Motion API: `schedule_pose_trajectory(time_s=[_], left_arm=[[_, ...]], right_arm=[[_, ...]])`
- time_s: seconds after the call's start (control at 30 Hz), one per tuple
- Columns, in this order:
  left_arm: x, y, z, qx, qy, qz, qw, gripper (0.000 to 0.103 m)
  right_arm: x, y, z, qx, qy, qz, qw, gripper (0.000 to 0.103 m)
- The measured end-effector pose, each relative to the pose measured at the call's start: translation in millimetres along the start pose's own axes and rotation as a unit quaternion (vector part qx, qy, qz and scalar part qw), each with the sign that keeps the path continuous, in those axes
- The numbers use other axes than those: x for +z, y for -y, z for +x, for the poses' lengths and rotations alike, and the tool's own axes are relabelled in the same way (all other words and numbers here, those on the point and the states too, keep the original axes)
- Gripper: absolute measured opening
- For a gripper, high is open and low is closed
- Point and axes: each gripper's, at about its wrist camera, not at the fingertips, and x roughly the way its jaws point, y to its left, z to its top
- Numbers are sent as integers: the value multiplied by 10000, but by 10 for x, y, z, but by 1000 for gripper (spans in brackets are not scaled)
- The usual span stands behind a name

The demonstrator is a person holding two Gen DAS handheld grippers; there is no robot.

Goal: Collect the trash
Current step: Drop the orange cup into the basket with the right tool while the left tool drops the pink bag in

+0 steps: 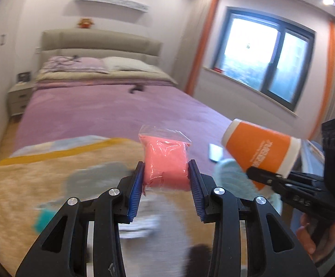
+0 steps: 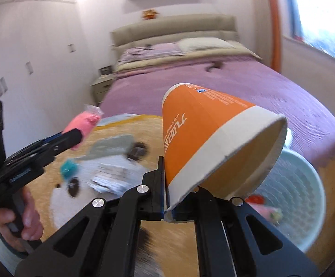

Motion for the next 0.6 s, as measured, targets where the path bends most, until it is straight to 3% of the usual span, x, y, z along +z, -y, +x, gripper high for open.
schedule_pose_trajectory(time_s=[0.1, 0.23, 0.33, 0.4, 0.47, 0.6], left_arm=[[-31, 349, 218, -316, -171, 62, 9993, 37], [-134, 712, 526, -609, -491, 141, 9968, 37], [-225, 929, 769, -699, -725, 215, 9947, 37], [-253, 1042, 932, -740, -860, 269, 9932, 37], [-290, 1114, 1080, -768, -967, 278, 9920, 37], [-328, 1209, 1274, -900, -1087, 250, 9897, 37]], right_arm=[[-127, 433, -56, -463, -203, 382, 9980, 3], [-311, 914, 37, -585, -667, 872, 9922, 5], [-404, 1211, 120, -701, -875, 1081, 9878, 20], [-478, 1412, 142, -749, -942, 1278, 9845, 37], [-523, 1497, 160, -803, -936, 1408, 9823, 43], [-610, 1644, 116, -860, -904, 1651, 9784, 43]])
